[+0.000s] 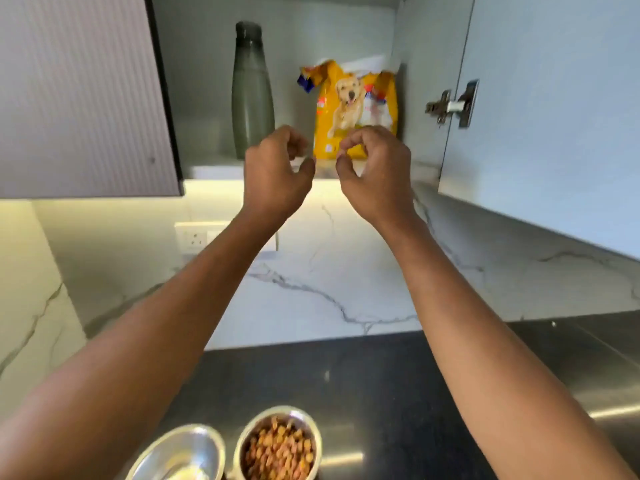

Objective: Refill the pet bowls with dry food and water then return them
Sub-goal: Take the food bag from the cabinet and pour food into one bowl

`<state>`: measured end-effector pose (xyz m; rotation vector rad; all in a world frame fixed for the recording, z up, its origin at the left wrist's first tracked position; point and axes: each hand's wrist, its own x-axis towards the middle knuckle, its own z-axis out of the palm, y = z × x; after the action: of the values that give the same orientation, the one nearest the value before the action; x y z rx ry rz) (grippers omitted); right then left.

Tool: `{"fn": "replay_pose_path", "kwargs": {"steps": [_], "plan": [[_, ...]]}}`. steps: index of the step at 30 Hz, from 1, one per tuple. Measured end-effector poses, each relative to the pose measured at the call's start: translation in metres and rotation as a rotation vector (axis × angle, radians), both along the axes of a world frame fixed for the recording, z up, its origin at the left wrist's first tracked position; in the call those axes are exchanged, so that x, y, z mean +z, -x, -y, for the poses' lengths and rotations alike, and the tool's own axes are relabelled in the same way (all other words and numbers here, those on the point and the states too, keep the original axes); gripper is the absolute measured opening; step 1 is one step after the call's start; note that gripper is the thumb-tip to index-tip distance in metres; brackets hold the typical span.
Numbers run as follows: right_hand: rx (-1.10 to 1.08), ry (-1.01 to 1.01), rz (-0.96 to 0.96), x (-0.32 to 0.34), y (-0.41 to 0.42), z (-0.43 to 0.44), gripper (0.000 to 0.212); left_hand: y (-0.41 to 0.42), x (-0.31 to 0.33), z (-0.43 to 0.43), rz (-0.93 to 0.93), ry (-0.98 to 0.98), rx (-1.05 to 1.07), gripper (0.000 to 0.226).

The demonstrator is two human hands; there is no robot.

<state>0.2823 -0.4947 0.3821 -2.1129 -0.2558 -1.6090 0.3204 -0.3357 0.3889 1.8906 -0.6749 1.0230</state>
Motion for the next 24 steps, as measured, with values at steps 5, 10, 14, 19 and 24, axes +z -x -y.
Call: {"fn": "replay_pose_path", "kwargs": {"steps": [5, 10, 14, 19, 24], "plan": [[0.248, -0.103, -0.069, -0.092, 0.030, -0.051, 0.009, 0.028, -0.084, -0.062, -0.119, -0.022, 0.071, 0.015], [0.189, -0.181, -0.564, -0.227, 0.040, -0.083, 0.005, 0.042, -0.202, -0.141, -0.524, -0.139, 0.164, 0.017], [0.047, -0.298, -0.985, -0.326, 0.058, -0.089, 0.014, 0.058, -0.287, -0.209, -0.863, -0.058, 0.303, 0.014], [-0.239, -0.402, -1.301, -0.399, 0.085, -0.085, 0.016, 0.087, -0.370, -0.269, -1.240, 0.051, 0.518, 0.027], [-0.244, -0.664, -1.470, -0.429, 0.089, -0.084, 0.027, 0.096, -0.414, -0.278, -1.537, 0.242, 0.471, 0.031]]}}
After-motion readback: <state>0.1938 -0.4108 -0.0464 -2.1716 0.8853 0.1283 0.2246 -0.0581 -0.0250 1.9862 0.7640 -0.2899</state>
